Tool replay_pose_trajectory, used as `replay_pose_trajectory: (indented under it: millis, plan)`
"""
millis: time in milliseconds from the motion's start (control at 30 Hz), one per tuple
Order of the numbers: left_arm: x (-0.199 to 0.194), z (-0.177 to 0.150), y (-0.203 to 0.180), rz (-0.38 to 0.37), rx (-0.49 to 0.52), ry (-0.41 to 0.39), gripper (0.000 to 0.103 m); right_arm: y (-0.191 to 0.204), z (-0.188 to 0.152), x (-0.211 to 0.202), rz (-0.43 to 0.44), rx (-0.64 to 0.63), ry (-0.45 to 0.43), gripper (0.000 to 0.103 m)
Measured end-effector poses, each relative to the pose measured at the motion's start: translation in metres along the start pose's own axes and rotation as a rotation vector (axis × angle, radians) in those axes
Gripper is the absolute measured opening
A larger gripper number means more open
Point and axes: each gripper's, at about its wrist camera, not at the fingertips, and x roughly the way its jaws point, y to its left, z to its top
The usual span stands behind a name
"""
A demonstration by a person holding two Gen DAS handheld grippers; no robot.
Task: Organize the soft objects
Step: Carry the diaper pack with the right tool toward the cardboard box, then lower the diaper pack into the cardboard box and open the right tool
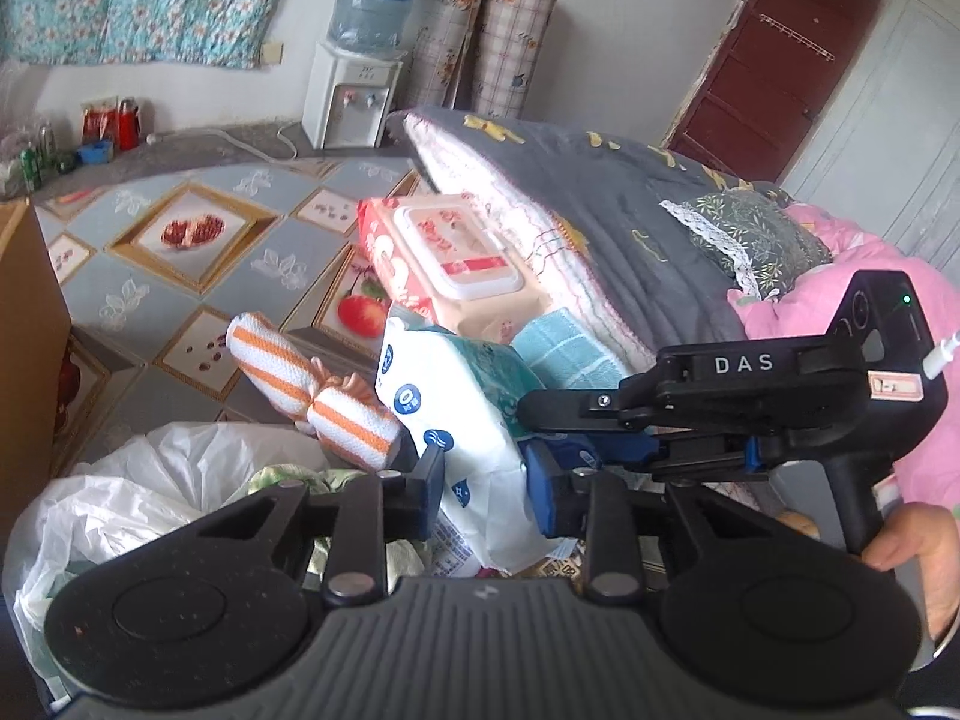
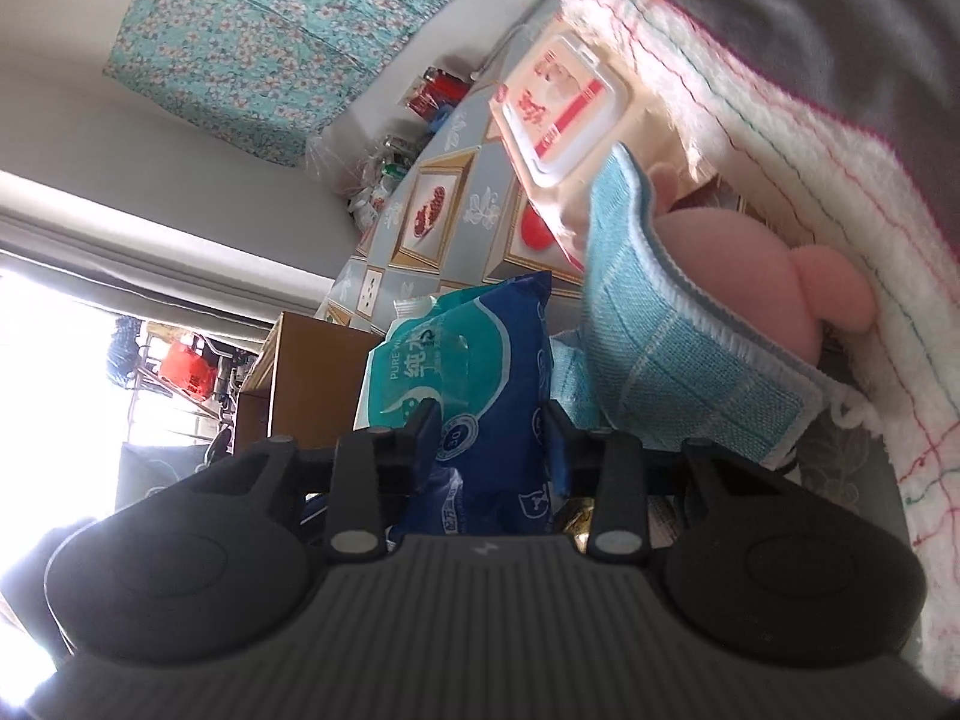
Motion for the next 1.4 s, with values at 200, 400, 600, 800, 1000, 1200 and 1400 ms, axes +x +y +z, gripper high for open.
replay_pose_trajectory:
  millis: [200,400,600,800,1000,1200,1400]
  plan:
    - [-0.027,0.001,-0.019,0.006,0.053,-0.069,0.029,0.02,-0.004,-0.032,0.012,-0.06,-0.057,0.034]
    - [-0.058,-0.001,-0.029,0.013,0.091,-0.135,0.029,0.046,-0.019,-0.061,0.022,-0.126,-0.101,0.034]
    - [-0.093,-0.007,-0.026,0.044,0.1,-0.202,0.029,0.08,-0.037,-0.07,0.047,-0.189,-0.114,0.034]
    - [-0.127,-0.015,-0.006,0.088,0.067,-0.254,0.03,0.118,-0.056,-0.062,0.077,-0.248,-0.088,0.034]
    - [-0.156,-0.027,0.025,0.145,0.012,-0.287,0.03,0.156,-0.078,-0.039,0.104,-0.291,-0.034,0.034]
    - [-0.188,-0.042,0.072,0.225,-0.068,-0.317,0.03,0.206,-0.103,0.009,0.131,-0.346,0.048,0.035]
    - [-0.211,-0.051,0.137,0.289,-0.171,-0.305,0.03,0.255,-0.129,0.072,0.132,-0.403,0.136,0.035]
